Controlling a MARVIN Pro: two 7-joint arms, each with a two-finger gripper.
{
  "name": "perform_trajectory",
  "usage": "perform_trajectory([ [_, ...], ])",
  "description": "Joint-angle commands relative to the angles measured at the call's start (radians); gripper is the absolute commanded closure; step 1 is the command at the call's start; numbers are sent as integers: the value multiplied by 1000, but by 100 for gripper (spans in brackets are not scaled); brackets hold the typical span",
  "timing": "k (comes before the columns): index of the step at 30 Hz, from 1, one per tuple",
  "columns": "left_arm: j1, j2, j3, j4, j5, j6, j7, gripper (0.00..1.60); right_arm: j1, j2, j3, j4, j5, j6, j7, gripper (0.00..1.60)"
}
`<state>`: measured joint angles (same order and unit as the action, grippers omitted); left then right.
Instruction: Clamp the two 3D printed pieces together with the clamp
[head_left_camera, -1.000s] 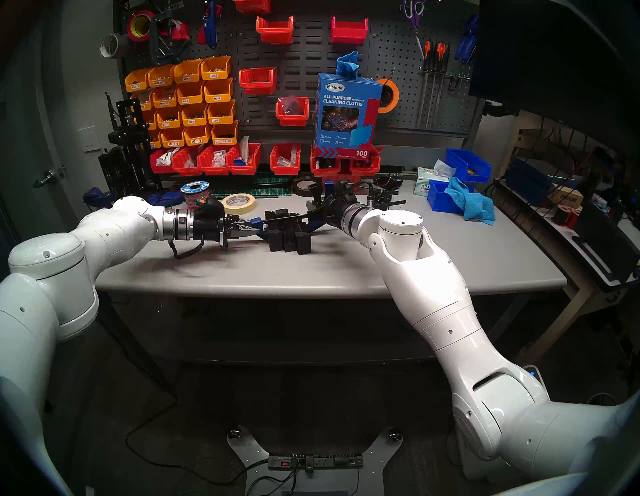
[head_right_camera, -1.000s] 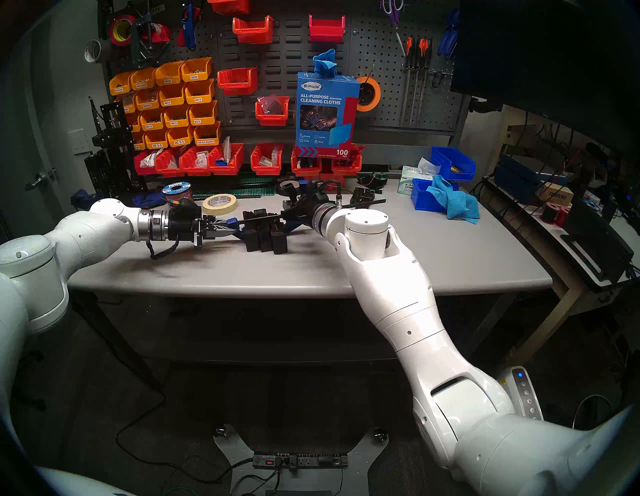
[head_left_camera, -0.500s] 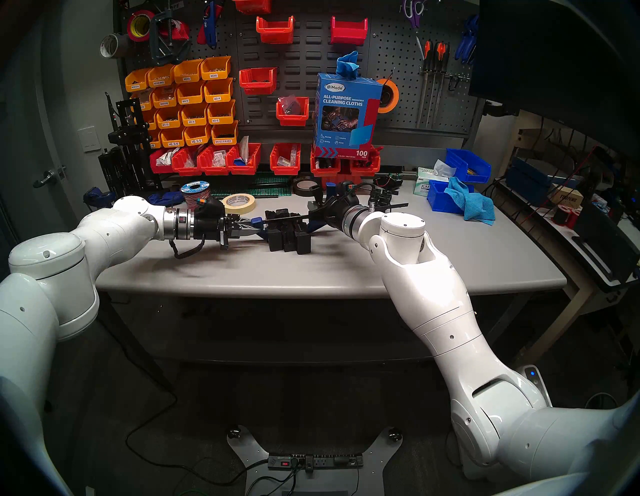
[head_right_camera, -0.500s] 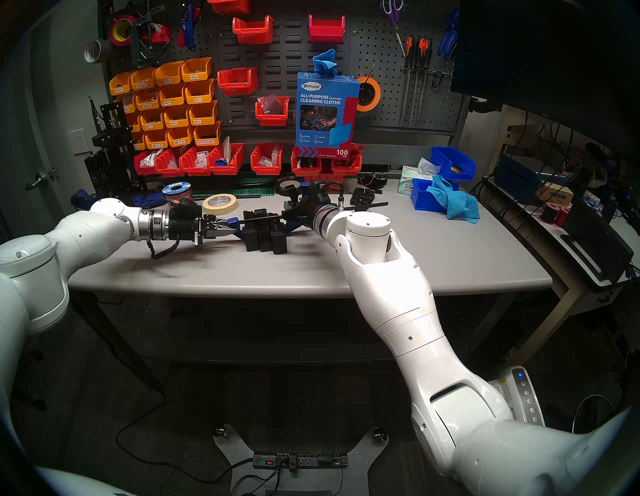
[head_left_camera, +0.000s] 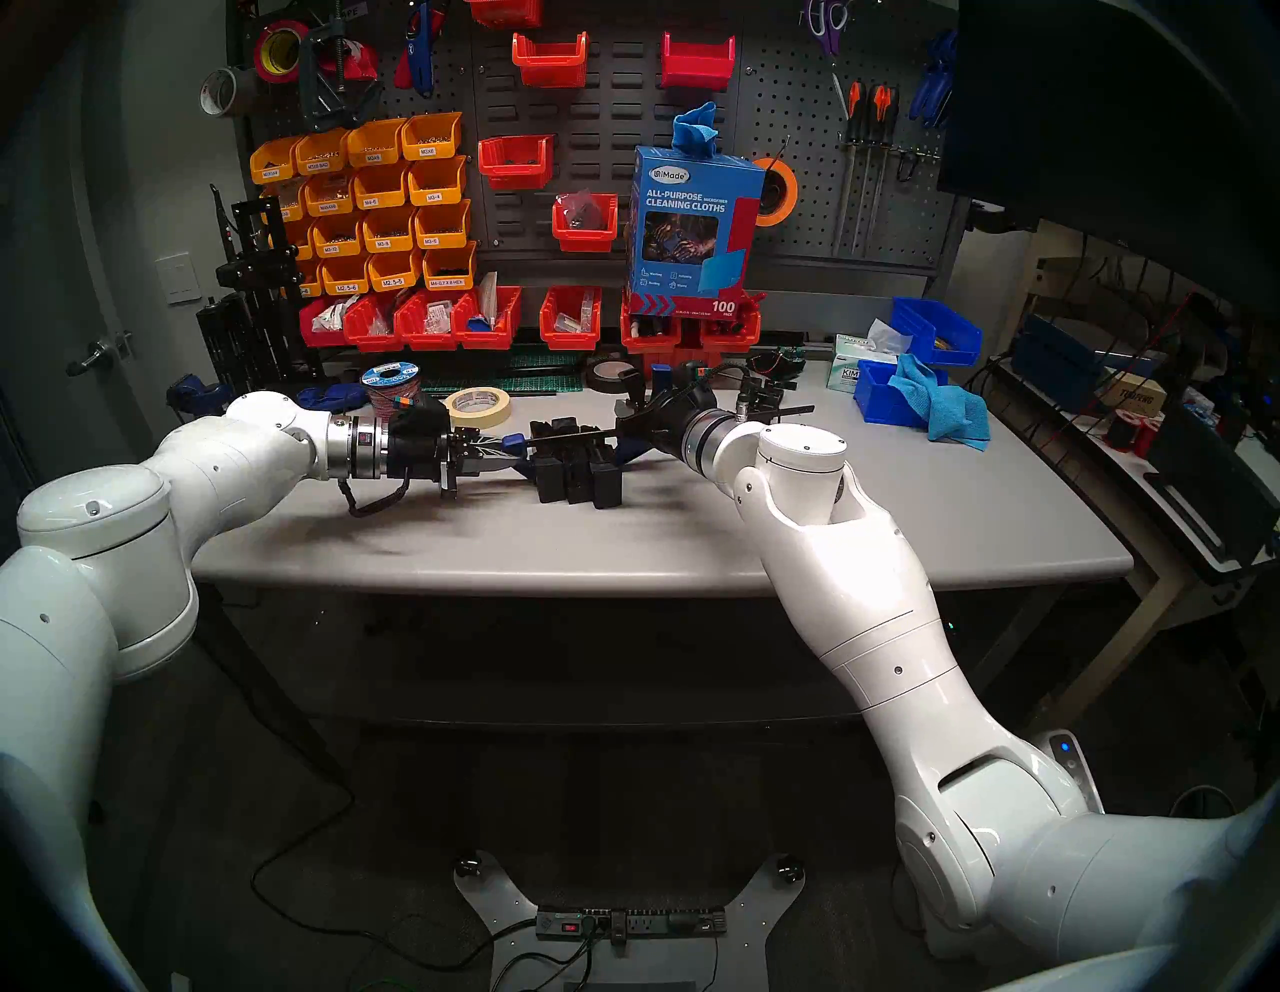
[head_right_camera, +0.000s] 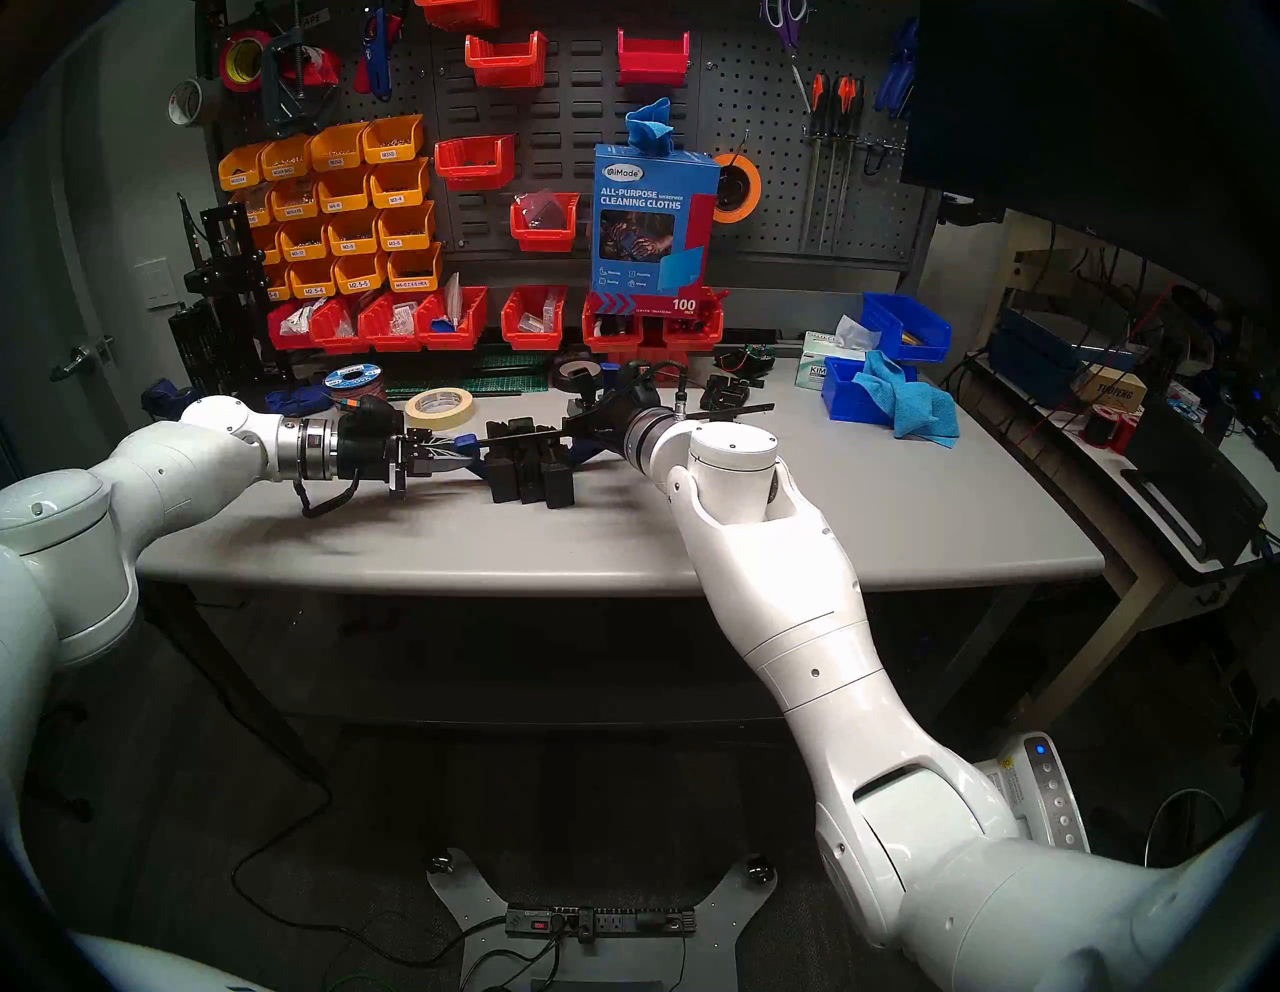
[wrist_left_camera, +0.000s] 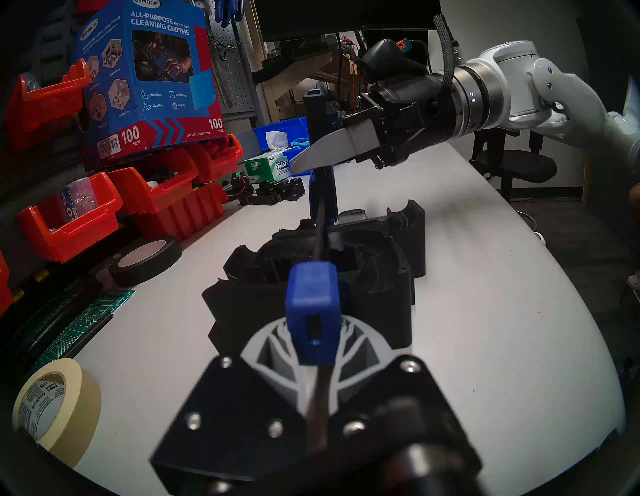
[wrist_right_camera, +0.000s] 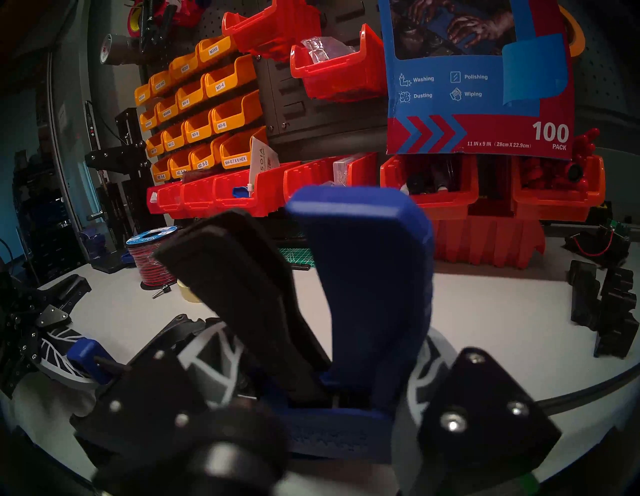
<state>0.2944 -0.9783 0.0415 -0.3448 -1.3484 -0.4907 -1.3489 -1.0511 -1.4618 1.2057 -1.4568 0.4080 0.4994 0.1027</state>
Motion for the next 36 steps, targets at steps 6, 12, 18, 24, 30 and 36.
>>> perform_trajectory([
  [6, -24, -29, -11, -20, -9, 2, -65, 160, -15, -56, -55, 9, 21, 19, 23, 160],
  [12, -24, -29, -11, -20, -8, 2, -65, 160, -22, -54, -55, 0, 24, 21, 18, 160],
  [18, -24, -29, -11, -19, -8, 2, -67, 160, -28, -48, -53, -8, 25, 23, 12, 160],
  [24, -24, -30, -12, -19, -8, 2, -67, 160, -35, -44, -53, -17, 25, 26, 8, 160],
  [30, -24, -30, -12, -19, -8, 2, -68, 160, -45, -35, -55, -30, 24, 29, 7, 160],
  [36, -24, -30, -12, -18, -8, 2, -68, 160, -48, -25, -60, -38, 21, 33, 9, 29],
])
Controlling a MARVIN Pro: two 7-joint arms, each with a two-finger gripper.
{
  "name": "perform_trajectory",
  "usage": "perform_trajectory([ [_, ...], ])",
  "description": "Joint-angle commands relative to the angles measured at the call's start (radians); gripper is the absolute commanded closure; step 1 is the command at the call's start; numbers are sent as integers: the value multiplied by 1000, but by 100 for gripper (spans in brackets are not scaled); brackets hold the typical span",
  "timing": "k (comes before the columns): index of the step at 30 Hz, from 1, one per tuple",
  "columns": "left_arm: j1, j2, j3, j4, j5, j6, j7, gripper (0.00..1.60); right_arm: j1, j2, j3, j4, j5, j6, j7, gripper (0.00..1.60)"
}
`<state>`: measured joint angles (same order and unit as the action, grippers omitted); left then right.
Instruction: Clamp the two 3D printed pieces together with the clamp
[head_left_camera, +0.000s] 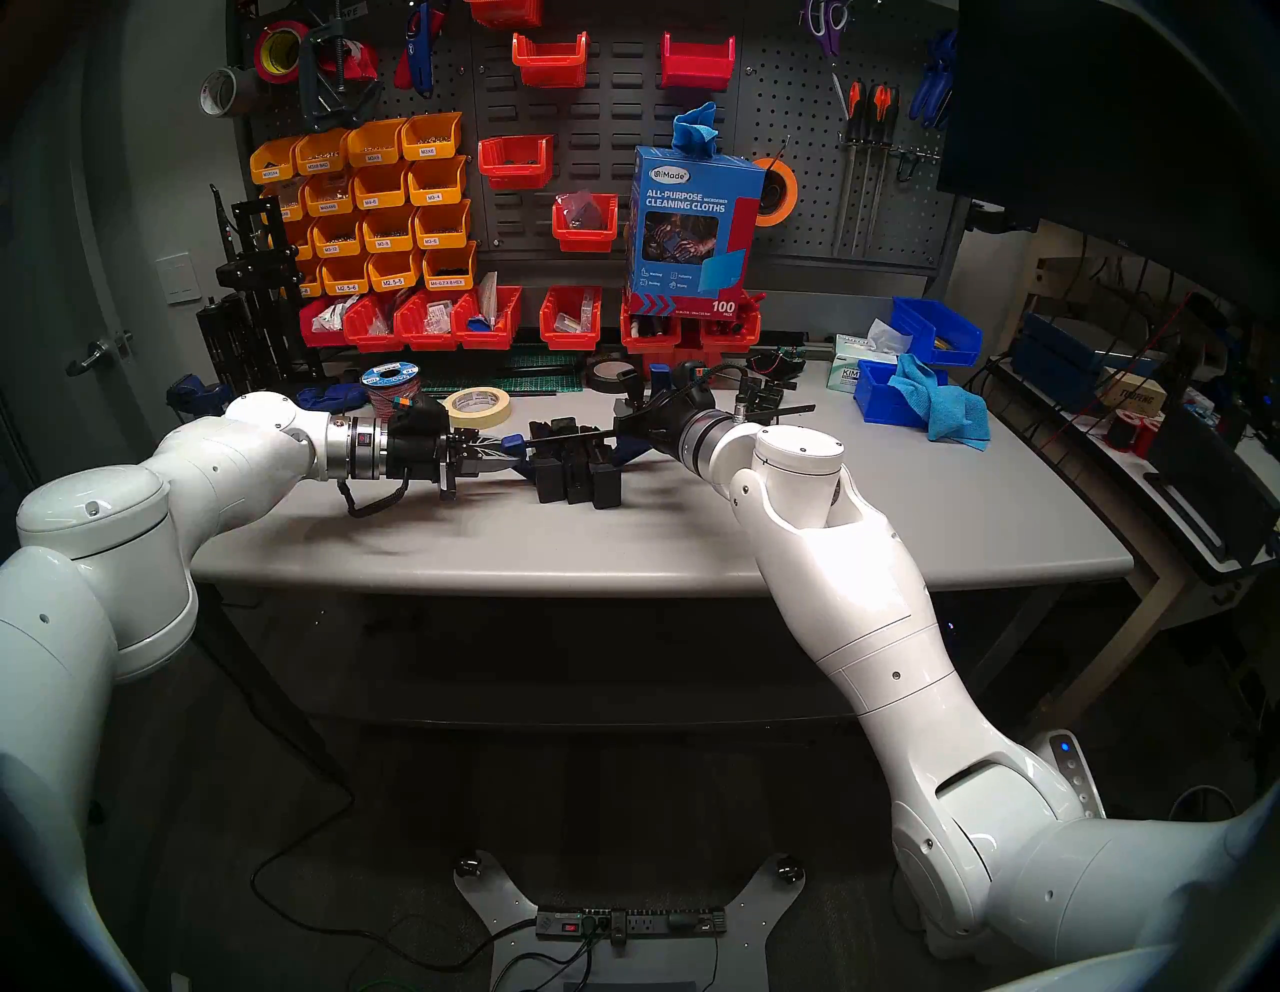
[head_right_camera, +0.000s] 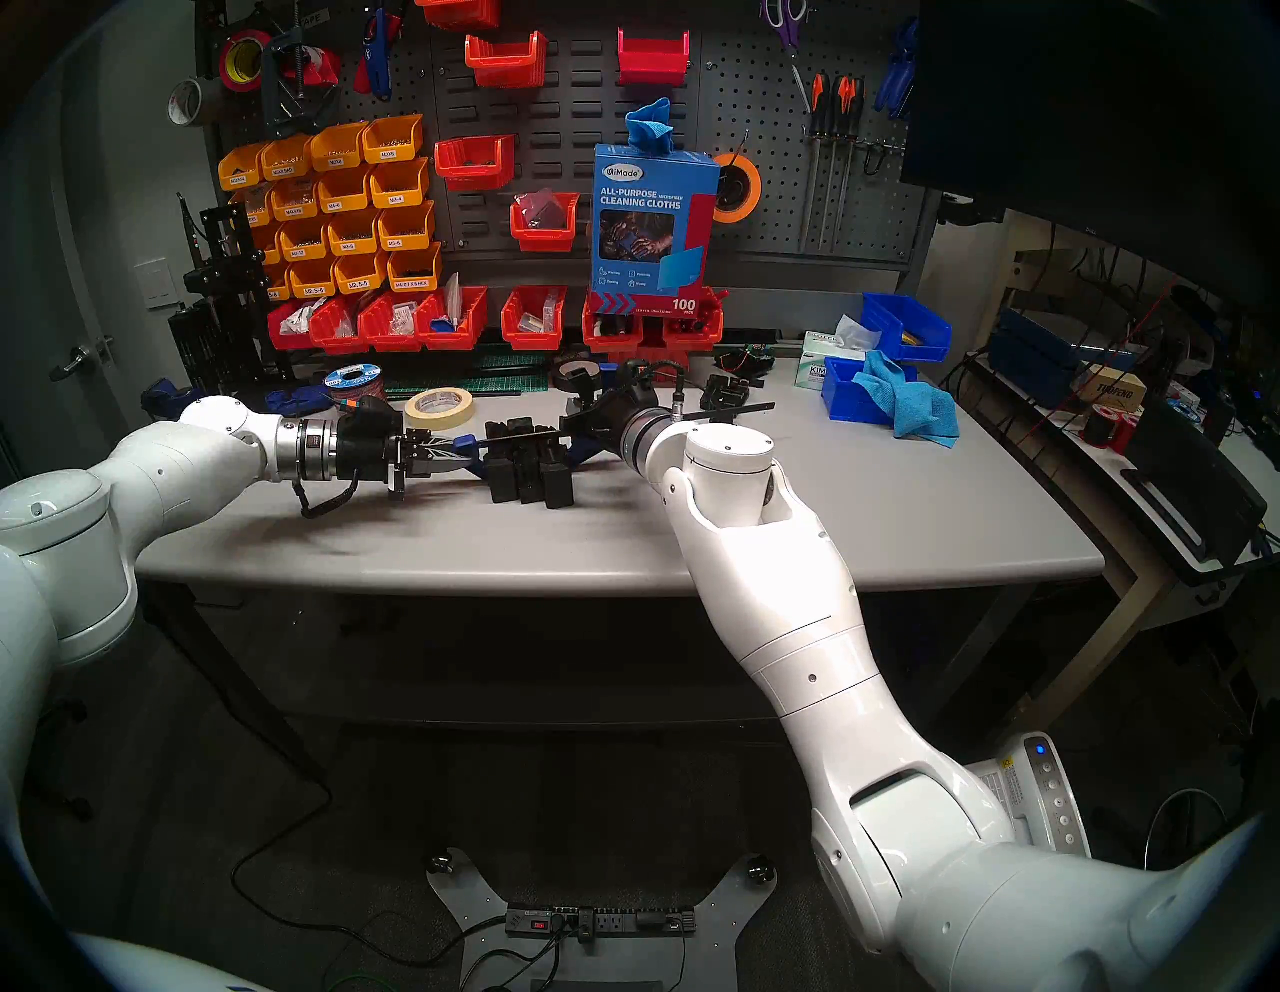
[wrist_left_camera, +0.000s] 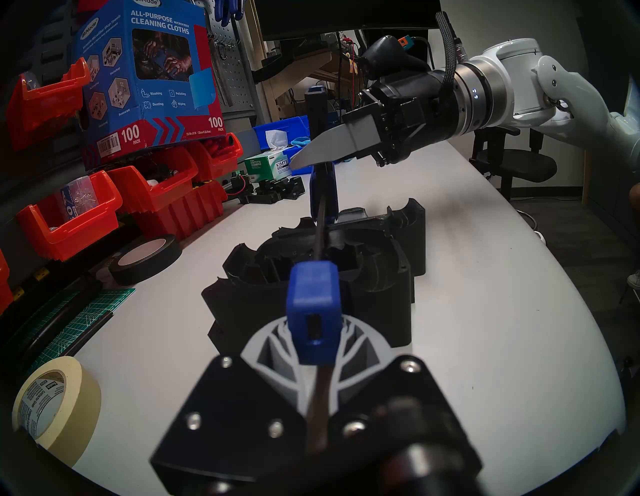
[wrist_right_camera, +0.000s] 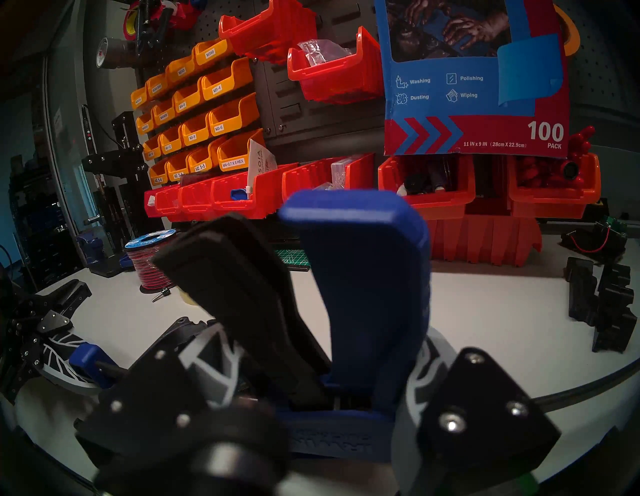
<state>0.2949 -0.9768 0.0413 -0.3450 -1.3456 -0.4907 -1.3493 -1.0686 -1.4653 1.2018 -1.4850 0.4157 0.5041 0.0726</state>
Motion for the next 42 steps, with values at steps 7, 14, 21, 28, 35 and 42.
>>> perform_trajectory([
  [7, -25, -34, -15, -13, -12, 3, -76, 160, -37, -10, -62, -18, 17, 35, 42, 0],
  [14, -24, -34, -16, -12, -12, 3, -78, 160, -38, -1, -74, -28, -1, 19, 35, 0],
  [21, -24, -37, -18, -7, -14, 3, -84, 160, -24, 24, -94, -36, -46, -14, 22, 0],
  [28, -24, -41, -20, 2, -15, 3, -93, 160, -19, 38, -99, -39, -88, -37, 12, 0],
  [35, -24, -45, -22, 9, -16, 3, -98, 160, -17, 38, -97, -38, -124, -53, -18, 0],
  [42, -23, -46, -24, 10, -15, 3, -98, 160, -10, 42, -105, -25, -193, -76, -93, 0],
])
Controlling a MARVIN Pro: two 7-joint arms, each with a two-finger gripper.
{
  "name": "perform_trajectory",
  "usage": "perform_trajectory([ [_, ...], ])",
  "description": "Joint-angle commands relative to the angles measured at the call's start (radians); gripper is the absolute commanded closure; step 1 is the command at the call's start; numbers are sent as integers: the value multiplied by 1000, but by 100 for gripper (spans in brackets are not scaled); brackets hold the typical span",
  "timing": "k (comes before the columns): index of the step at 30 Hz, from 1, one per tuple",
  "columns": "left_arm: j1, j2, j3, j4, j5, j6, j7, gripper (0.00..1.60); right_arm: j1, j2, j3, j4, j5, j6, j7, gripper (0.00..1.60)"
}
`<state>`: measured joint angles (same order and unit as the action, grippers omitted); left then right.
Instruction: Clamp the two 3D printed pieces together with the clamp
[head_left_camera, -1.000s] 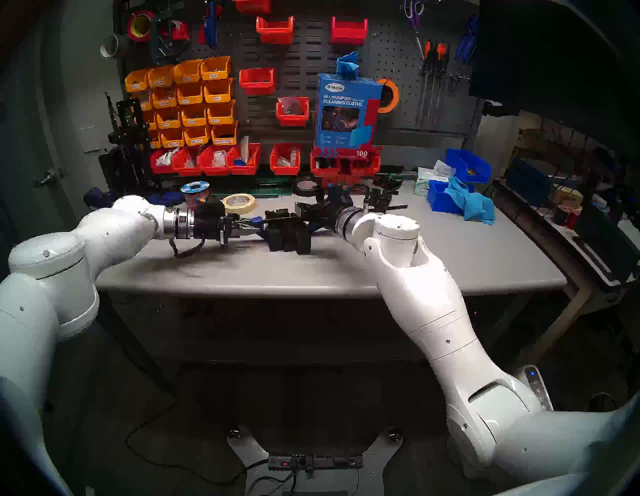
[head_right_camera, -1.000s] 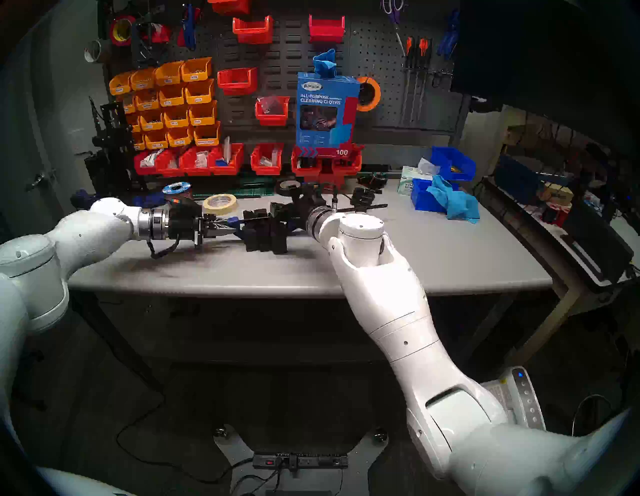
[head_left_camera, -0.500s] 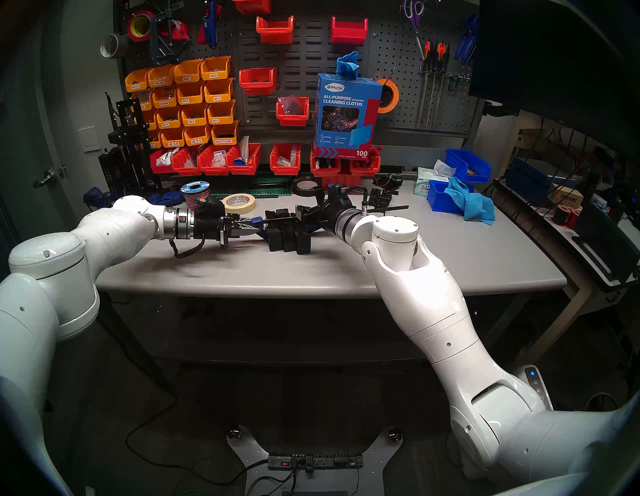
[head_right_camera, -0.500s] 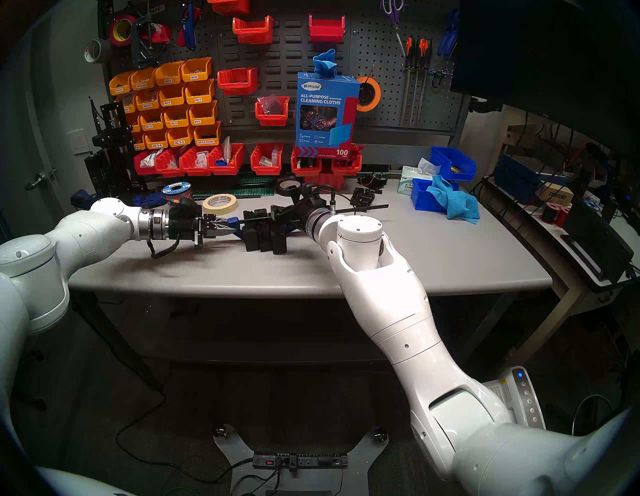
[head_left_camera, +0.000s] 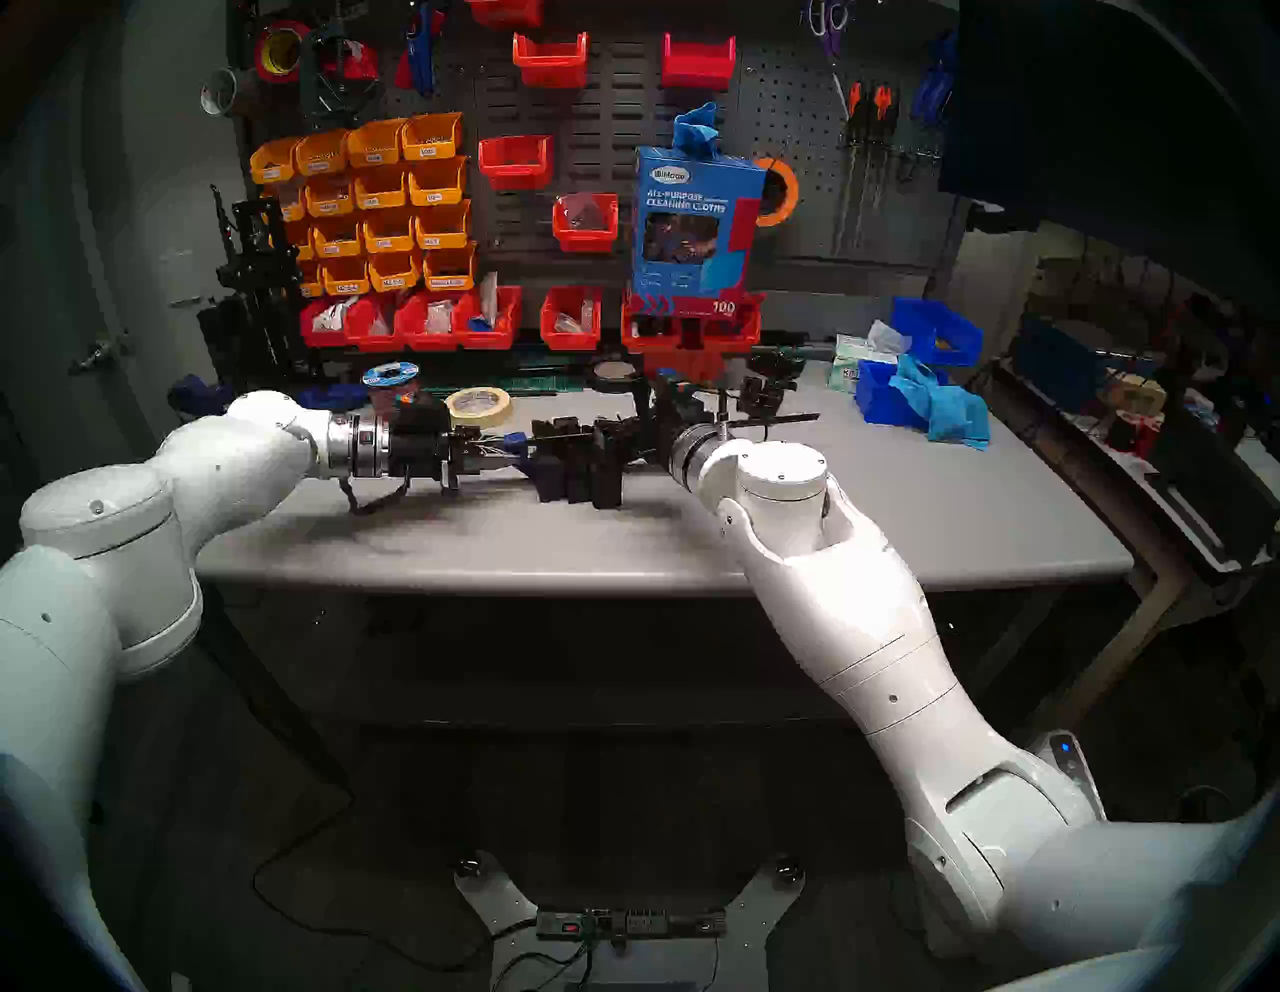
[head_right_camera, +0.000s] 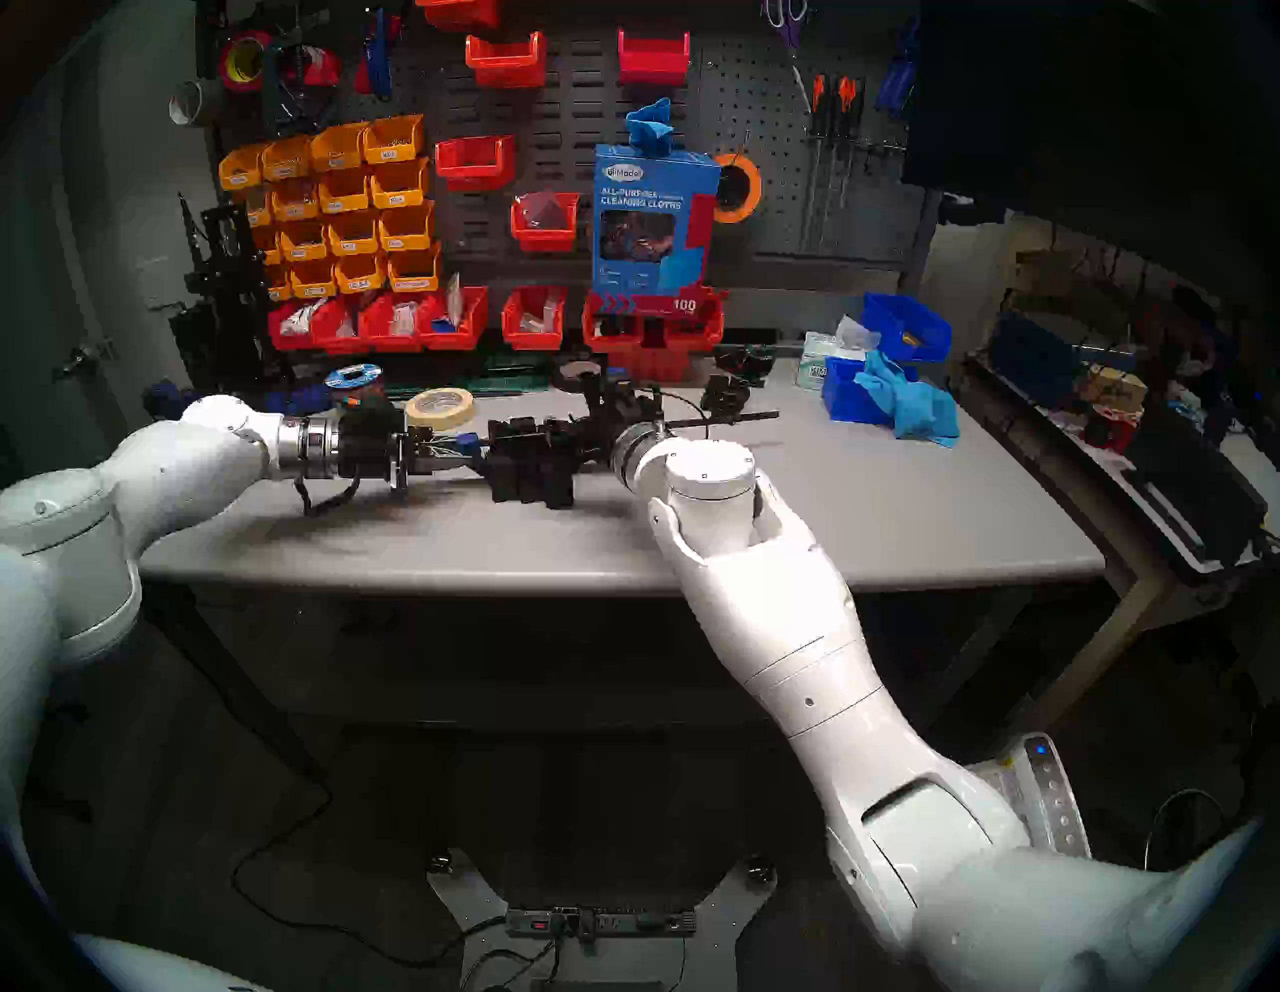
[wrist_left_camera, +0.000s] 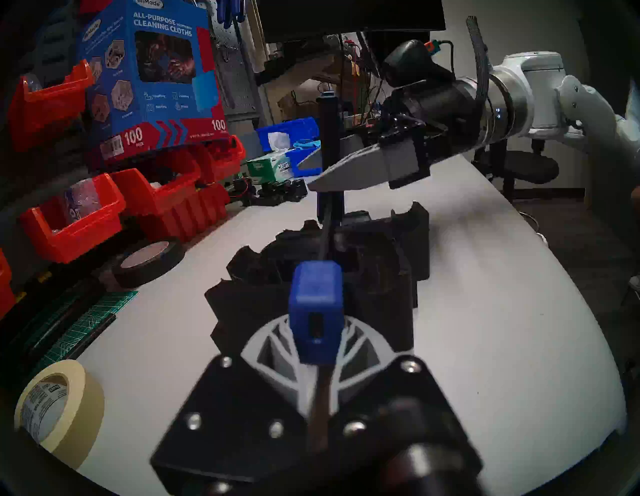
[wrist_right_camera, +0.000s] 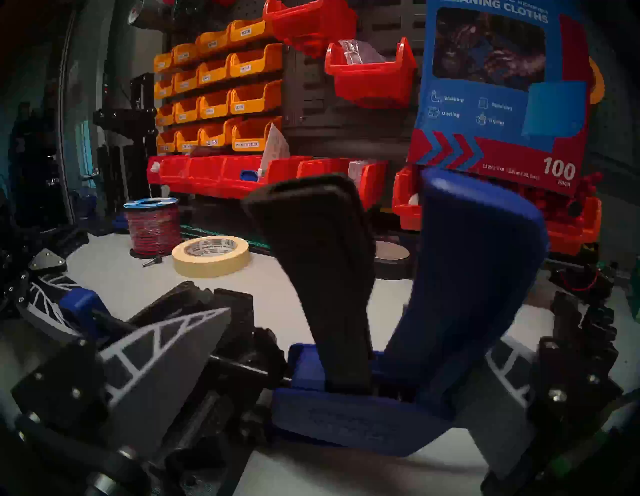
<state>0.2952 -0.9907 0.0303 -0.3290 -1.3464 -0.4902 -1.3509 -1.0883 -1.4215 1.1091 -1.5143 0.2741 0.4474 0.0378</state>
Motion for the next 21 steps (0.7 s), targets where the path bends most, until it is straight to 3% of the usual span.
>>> perform_trajectory([
  [1, -23, -31, -13, -7, -14, 2, -96, 160, 10, 1, -15, 5, -64, -25, -70, 0],
  [12, -22, -37, -19, 5, -16, 1, -109, 160, 8, -6, -11, 22, -98, -52, -143, 0],
  [21, -22, -33, -17, -5, -14, 2, -98, 160, 9, -10, -11, 25, -93, -60, -141, 0],
])
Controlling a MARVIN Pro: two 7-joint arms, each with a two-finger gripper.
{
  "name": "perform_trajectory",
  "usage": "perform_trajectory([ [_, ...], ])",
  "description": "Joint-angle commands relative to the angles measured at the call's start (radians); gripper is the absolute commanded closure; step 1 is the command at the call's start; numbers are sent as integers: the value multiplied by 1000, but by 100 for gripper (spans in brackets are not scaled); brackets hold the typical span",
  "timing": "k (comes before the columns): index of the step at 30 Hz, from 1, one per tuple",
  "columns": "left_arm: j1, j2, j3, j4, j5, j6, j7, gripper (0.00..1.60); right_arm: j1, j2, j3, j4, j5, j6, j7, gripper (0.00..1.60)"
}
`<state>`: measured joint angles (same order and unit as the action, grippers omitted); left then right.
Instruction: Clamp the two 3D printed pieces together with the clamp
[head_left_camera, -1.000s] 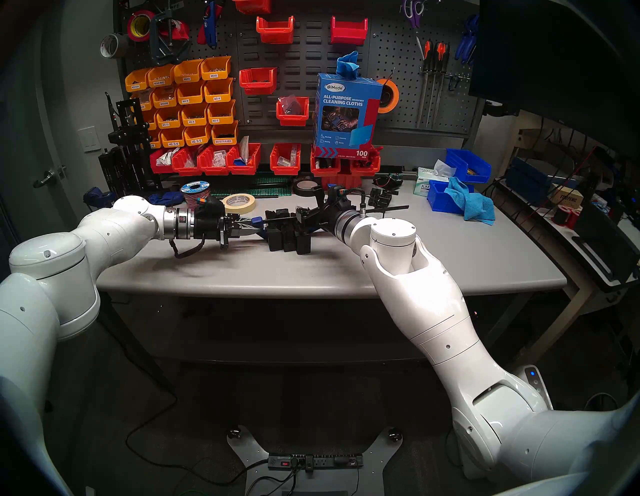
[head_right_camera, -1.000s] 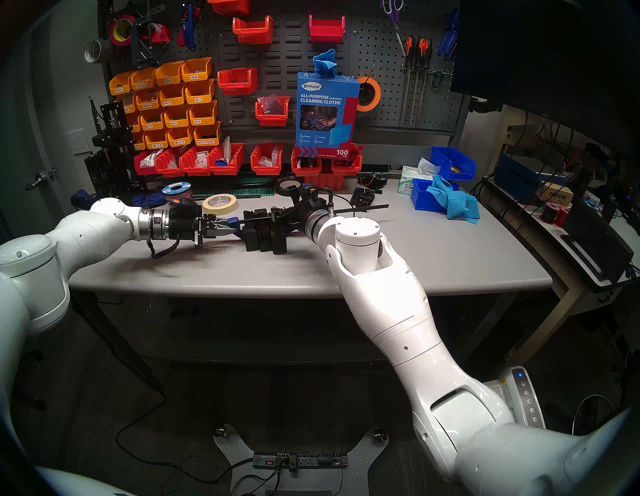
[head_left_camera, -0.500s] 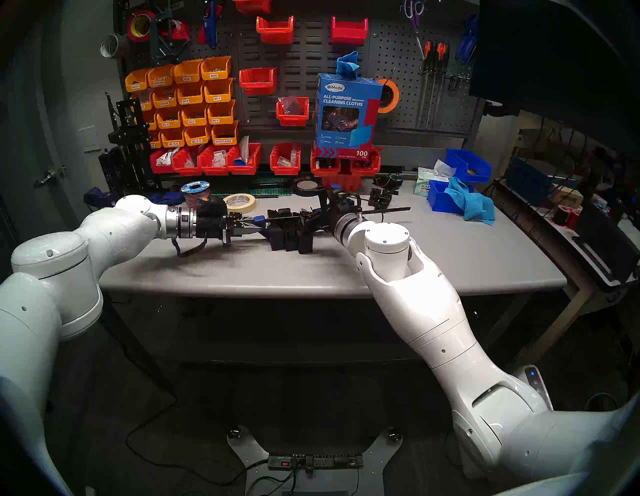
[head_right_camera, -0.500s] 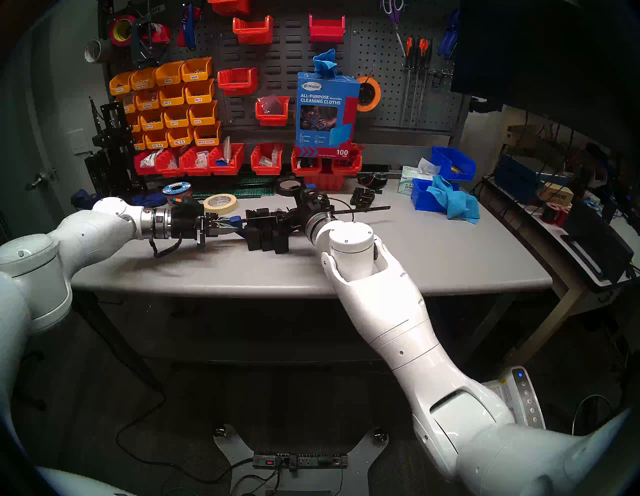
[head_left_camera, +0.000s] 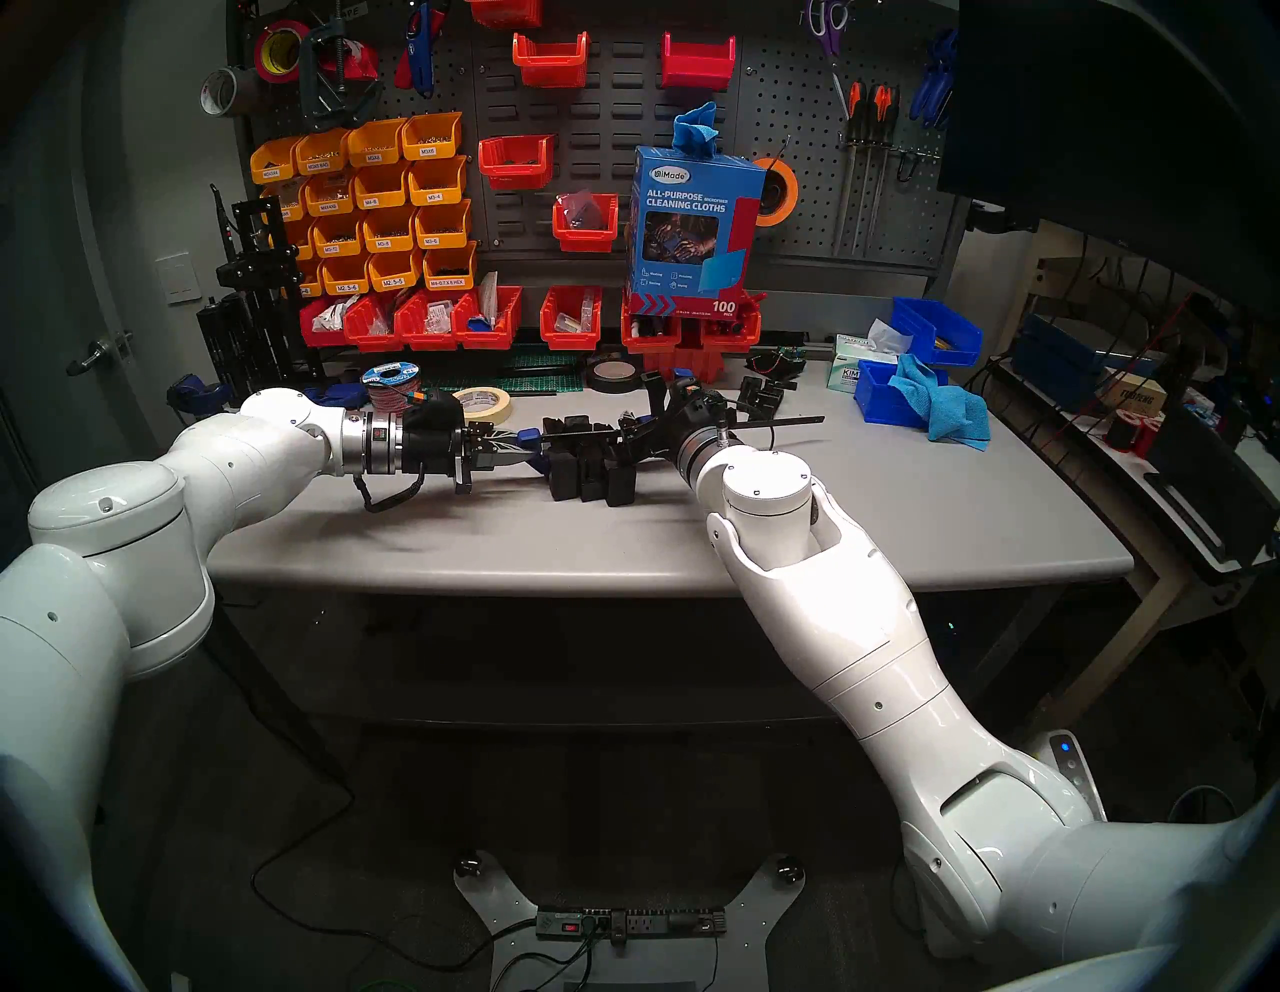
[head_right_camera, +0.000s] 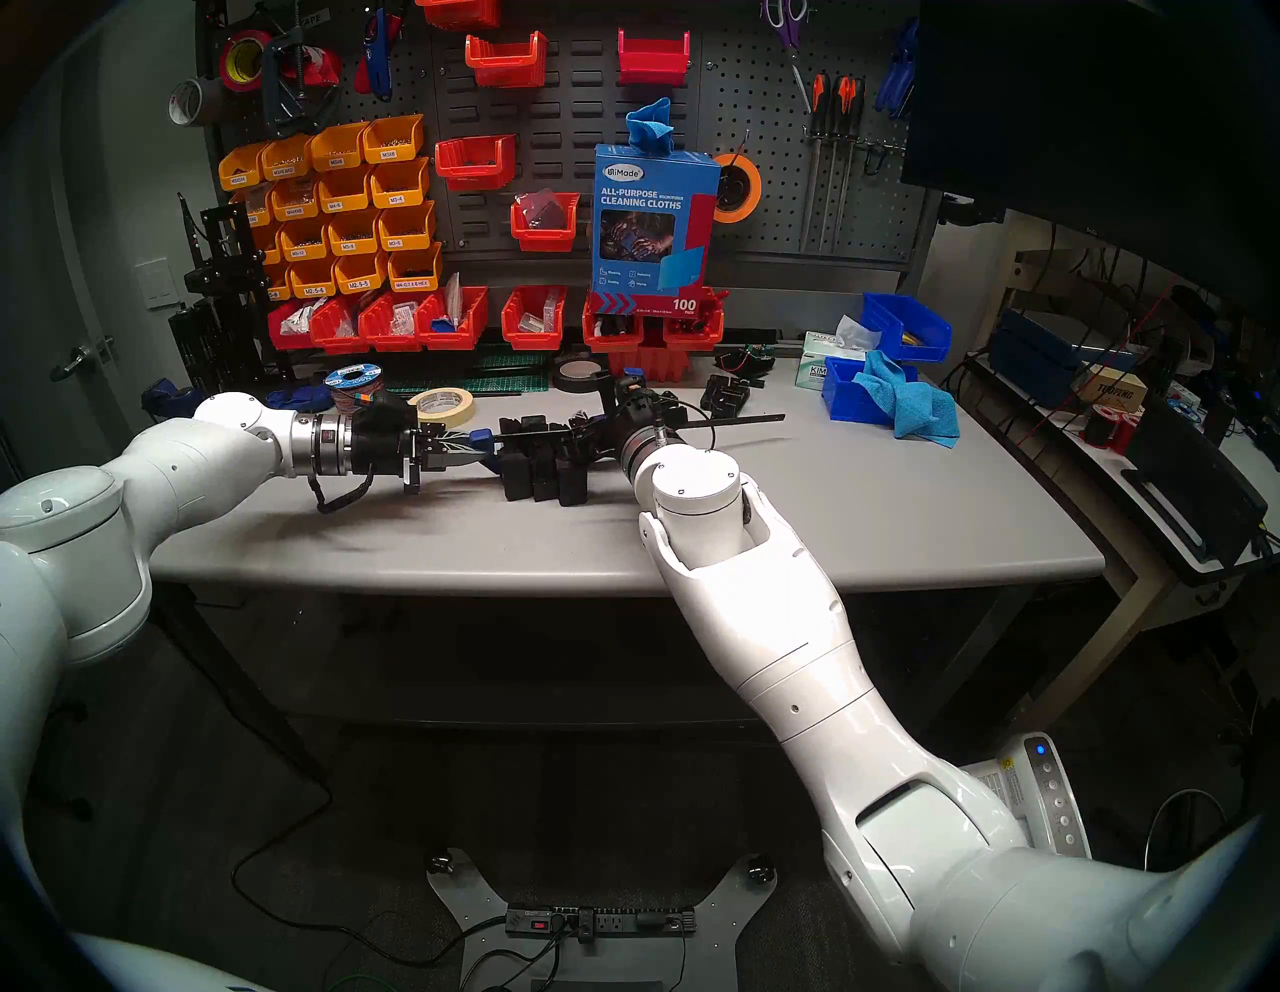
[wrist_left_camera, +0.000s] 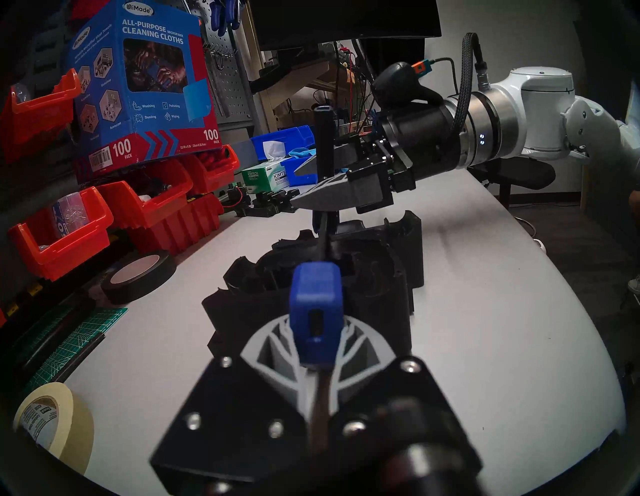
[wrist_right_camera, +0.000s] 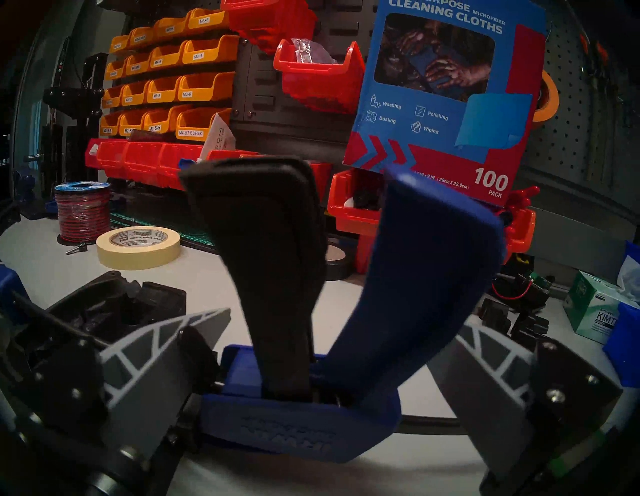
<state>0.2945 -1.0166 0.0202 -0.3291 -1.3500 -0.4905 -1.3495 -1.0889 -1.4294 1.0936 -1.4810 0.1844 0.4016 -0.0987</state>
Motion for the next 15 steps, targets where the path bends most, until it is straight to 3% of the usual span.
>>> perform_trajectory([
  [1, -21, -10, -8, 2, -12, 2, -106, 160, 10, -3, 5, -8, -2, -15, -4, 0],
  [15, -21, -6, -9, -6, -7, 1, -97, 160, 60, 17, 13, -21, -15, -53, 33, 0],
])
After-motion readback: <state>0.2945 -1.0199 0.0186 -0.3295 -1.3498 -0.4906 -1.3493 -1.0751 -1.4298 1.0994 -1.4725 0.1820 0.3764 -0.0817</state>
